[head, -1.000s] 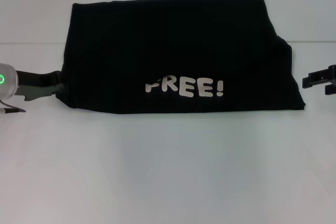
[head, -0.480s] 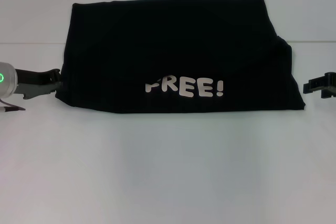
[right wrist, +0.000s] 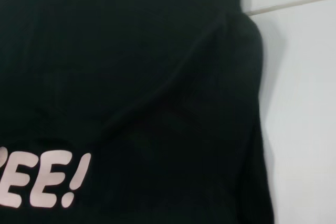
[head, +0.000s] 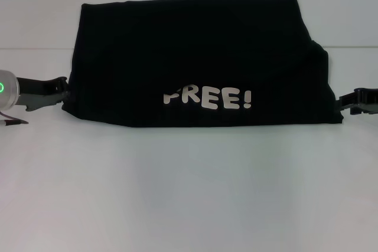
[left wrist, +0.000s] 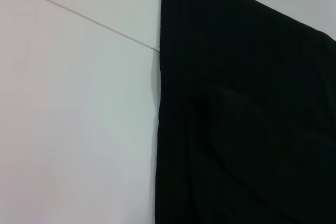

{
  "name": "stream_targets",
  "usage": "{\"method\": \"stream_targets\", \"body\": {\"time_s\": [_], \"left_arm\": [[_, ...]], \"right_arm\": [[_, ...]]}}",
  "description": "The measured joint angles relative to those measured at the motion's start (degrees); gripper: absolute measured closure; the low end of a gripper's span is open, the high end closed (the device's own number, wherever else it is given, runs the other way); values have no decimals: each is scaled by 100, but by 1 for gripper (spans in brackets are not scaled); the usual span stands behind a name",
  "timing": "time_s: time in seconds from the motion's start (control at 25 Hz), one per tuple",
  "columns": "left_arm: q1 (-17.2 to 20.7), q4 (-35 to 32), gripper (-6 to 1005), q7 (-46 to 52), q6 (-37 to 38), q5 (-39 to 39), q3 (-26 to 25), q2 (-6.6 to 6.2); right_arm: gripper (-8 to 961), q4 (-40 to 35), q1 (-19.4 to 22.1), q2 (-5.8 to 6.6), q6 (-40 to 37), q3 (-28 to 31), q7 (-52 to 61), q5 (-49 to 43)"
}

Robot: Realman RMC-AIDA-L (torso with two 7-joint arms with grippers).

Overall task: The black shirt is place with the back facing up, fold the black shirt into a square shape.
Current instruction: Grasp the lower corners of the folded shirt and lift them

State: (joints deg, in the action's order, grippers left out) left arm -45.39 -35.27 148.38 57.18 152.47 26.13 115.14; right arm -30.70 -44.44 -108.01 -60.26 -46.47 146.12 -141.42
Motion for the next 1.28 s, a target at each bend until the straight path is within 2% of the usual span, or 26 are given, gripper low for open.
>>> {"method": "stream_targets", "body": {"time_s": [0.24, 0.44, 0.6, 0.96, 1.2, 1.28], "left_arm": [[13, -3, 984, -2, 0, -5, -12, 0], [14, -4, 981, -2, 1, -7, -7, 0], [11, 5, 978, -2, -1, -7, -3, 0], [14, 12, 973, -2, -12, -70, 5, 0], [14, 13, 969, -2, -15, -77, 6, 0], [12, 13, 968, -2, -15, -77, 11, 0]], "right_arm": [[505, 21, -11, -52, 145, -3, -5, -1], [326, 28, -12, -188, 429, -140, -44, -2], [327, 32, -12, -303, 651, -334, -56, -2], [330, 76, -11, -400, 913, -501, -58, -2], [332, 299, -123, -391, 953, -541, -34, -6], [394, 315, -151, -378, 935, -523, -17, -7]]}}
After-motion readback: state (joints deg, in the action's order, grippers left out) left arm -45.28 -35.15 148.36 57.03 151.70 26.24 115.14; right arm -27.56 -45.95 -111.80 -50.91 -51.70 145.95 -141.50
